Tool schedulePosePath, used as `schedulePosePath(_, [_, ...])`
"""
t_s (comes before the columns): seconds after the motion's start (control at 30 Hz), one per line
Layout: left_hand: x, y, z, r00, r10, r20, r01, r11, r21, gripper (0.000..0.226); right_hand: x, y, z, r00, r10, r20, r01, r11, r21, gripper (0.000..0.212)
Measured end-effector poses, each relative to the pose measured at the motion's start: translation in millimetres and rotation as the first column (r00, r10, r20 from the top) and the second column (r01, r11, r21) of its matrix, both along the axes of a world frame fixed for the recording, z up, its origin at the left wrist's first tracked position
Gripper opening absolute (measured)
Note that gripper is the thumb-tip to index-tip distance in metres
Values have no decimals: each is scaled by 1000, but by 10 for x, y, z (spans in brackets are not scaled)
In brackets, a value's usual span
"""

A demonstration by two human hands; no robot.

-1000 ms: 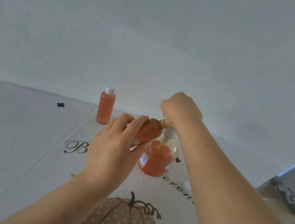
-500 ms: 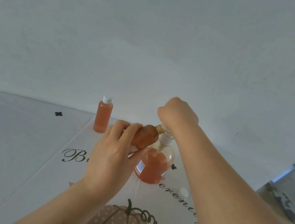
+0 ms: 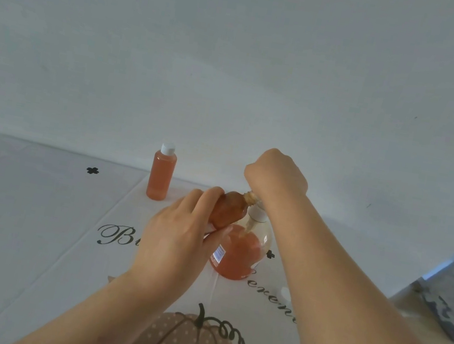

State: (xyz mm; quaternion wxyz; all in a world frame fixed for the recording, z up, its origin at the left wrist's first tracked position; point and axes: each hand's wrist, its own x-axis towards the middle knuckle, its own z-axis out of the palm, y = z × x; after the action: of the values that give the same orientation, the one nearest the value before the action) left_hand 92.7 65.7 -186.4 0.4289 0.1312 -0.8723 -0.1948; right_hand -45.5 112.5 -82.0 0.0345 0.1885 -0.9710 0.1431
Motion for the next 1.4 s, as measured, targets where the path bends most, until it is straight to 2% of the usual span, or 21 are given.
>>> schedulePosePath(0.2, [14,-3,-8,1000,-2,17,1,1000,14,38,-28,11,-63,999,-6,49,7,1000,-17,21])
schedulePosePath(0.4, [17,20,-1,1000,-12,2,12,998,60,40,-66,8,2,999,4,32,-3,999,-46,15])
schedulePosePath(0.47, [21,22,-7,1000,-18,5,18,998,68,41,-88,13,14,998,5,56,-1,996,-88,9])
schedulePosePath(0.67, [32,-3,-2,1000,-19,-4,19,996,87,46,-153,21,24,984,26,177,21,966,-259,28])
schedulePosePath(0.93, [51,-14,1,998,-55,-17,57,989,135,41,-109,110,138,964,11,266,129,855,-502,22])
schedulePosePath(1.2, [129,7,125,983,-181,-20,178,929,326,38,-109,404,180,1000,9,-3,-9,840,-542,25])
schedulePosePath(1.4, [255,159,188,965,-261,17,226,867,444,34,45,957,-21,1000,8,-3,-8,852,-524,23])
